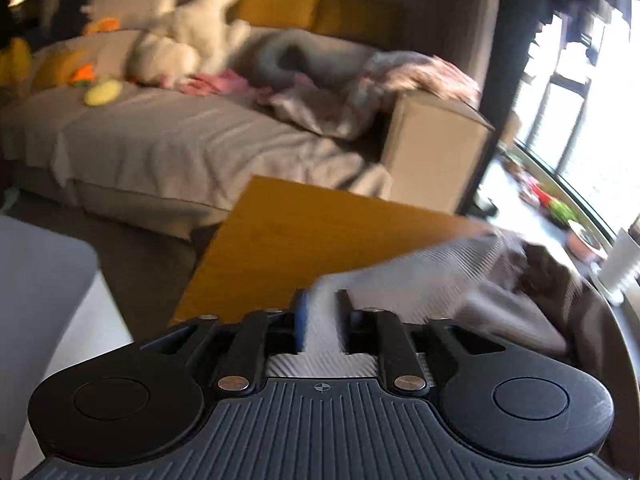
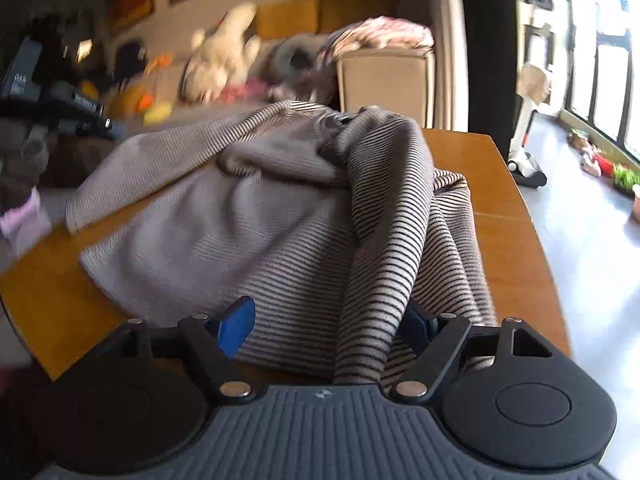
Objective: Fold clothes
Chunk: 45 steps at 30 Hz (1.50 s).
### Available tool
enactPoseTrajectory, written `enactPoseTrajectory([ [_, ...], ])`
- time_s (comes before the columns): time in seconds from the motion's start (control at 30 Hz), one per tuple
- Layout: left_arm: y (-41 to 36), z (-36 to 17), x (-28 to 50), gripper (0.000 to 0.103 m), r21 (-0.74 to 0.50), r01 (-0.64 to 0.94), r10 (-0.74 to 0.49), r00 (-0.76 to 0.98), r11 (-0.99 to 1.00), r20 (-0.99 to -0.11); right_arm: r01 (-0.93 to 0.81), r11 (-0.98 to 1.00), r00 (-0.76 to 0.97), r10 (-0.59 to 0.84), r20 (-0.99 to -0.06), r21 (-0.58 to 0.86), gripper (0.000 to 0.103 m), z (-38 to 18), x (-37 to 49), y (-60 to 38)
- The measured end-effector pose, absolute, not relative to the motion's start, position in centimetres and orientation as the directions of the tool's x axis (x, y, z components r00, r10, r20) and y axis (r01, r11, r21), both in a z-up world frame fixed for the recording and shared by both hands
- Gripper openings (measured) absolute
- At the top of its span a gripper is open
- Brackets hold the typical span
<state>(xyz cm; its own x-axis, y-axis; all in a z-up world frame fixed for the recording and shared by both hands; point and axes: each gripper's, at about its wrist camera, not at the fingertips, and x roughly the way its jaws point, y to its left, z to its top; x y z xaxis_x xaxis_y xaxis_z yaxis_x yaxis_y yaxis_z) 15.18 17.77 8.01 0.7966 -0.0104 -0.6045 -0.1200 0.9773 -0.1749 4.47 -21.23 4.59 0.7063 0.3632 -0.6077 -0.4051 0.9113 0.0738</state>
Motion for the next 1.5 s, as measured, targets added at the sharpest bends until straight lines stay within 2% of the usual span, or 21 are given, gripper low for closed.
enactPoseTrajectory([
  [0.03,17.6,8.2,15.2,0.049,-0.173,-0.087,-0.034,0.803,0.981,-0.595,-0.402,0.913,0.709,0.361,-0.606,0.074,0.077,5.5,5.0,-21.5],
  [0.1,16.5,9.0,15.6,0.062,-0.139,-0.01,-0.069,0.829,0.99,-0.555,-0.386,0.921,0.739,0.346,-0.579,0.057,0.077,7.5,6.4,-21.9],
  [0.17,14.1,9.7,15.2,0.086,-0.074,0.061,-0.09,0.858,0.995,-0.505,-0.363,0.931,0.782,0.322,-0.533,0.031,0.077,9.7,8.2,-22.3],
  [0.23,11.8,9.8,16.6,0.095,0.006,0.136,-0.117,0.875,0.991,-0.471,-0.341,0.939,0.797,0.312,-0.517,0.04,0.076,10.9,10.4,-22.3],
  [0.33,8.4,7.9,20.4,0.095,0.127,0.223,-0.13,0.851,0.966,-0.51,-0.33,0.941,0.765,0.314,-0.562,0.077,0.075,10.0,14.7,-21.0],
  [0.37,7.3,6.9,21.9,0.095,0.161,0.249,-0.129,0.838,0.955,-0.53,-0.343,0.938,0.75,0.3,-0.589,0.042,0.067,9.1,15.8,-20.2],
  [0.4,6.5,5.9,23.4,0.095,0.186,0.265,-0.122,0.824,0.946,-0.553,-0.357,0.934,0.735,0.285,-0.615,0.007,0.046,8.1,17.0,-19.4],
  [0.43,6.0,4.8,24.8,0.095,0.207,0.268,-0.105,0.811,0.941,-0.576,-0.371,0.928,0.721,0.269,-0.639,-0.028,0.037,7.3,18.0,-18.7],
  [0.5,6.0,3.3,27.0,0.076,0.23,0.272,-0.076,0.783,0.935,-0.617,-0.412,0.907,0.714,0.262,-0.649,-0.087,0.019,7.7,18.7,-18.3],
  [0.53,6.2,2.9,28.1,0.042,0.237,0.273,-0.063,0.768,0.932,-0.637,-0.436,0.893,0.716,0.269,-0.645,-0.111,0.015,8.3,19.0,-18.3],
  [0.57,6.7,2.9,28.8,0.027,0.233,0.267,-0.058,0.763,0.935,-0.644,-0.452,0.882,0.723,0.274,-0.635,-0.134,0.011,9.1,19.3,-18.4],
  [0.63,8.1,3.3,30.2,0.02,0.224,0.234,-0.04,0.771,0.946,-0.636,-0.43,0.888,0.768,0.265,-0.583,-0.163,0.009,11.6,20.5,-19.2],
  [0.7,9.5,3.6,32.2,0.012,0.226,0.161,0.012,0.789,0.961,-0.614,-0.385,0.904,0.78,0.213,-0.589,-0.184,0.009,10.2,23.3,-19.5],
  [0.8,11.5,2.7,35.2,0.009,0.235,0.046,0.11,0.787,0.971,-0.607,-0.317,0.924,0.793,0.133,-0.595,-0.215,0.008,8.1,27.5,-19.9],
  [0.9,13.3,0.9,37.0,0.008,0.34,-0.08,0.274,0.771,0.937,-0.575,-0.247,0.937,0.8,0.053,-0.598,-0.248,0.008,6.0,31.7,-20.4],
  [1.0,15.6,1.1,37.0,0.01,0.276,-0.143,0.289,0.734,0.95,-0.614,-0.181,0.944,0.801,-0.022,-0.599,-0.277,0.009,4.1,35.6,-20.9],
  [1.1,15.9,3.0,35.4,0.022,0.153,-0.136,0.203,0.748,0.979,-0.632,-0.172,0.947,0.801,-0.026,-0.598,-0.271,0.011,4.2,35.9,-21.1],
  [1.13,15.3,3.8,34.8,0.035,0.115,-0.117,0.163,0.764,0.986,-0.624,-0.17,0.947,0.802,-0.027,-0.596,-0.271,0.011,4.3,36.0,-21.2],
  [1.17,13.9,4.5,33.9,0.048,0.075,-0.076,0.106,0.784,0.994,-0.611,-0.174,0.946,0.807,-0.022,-0.59,-0.274,0.015,4.3,35.7,-21.1],
  [1.33,6.5,6.0,28.6,0.086,-0.067,0.194,-0.199,0.821,0.979,-0.535,-0.162,0.966,0.85,0.032,-0.526,-0.202,0.046,7.0,30.6,-22.8],
  [1.5,0.7,2.6,23.4,0.095,-0.066,0.418,-0.383,0.744,0.906,-0.548,-0.247,0.961,0.849,0.153,-0.505,-0.124,0.05,9.6,21.4,-23.9],
])
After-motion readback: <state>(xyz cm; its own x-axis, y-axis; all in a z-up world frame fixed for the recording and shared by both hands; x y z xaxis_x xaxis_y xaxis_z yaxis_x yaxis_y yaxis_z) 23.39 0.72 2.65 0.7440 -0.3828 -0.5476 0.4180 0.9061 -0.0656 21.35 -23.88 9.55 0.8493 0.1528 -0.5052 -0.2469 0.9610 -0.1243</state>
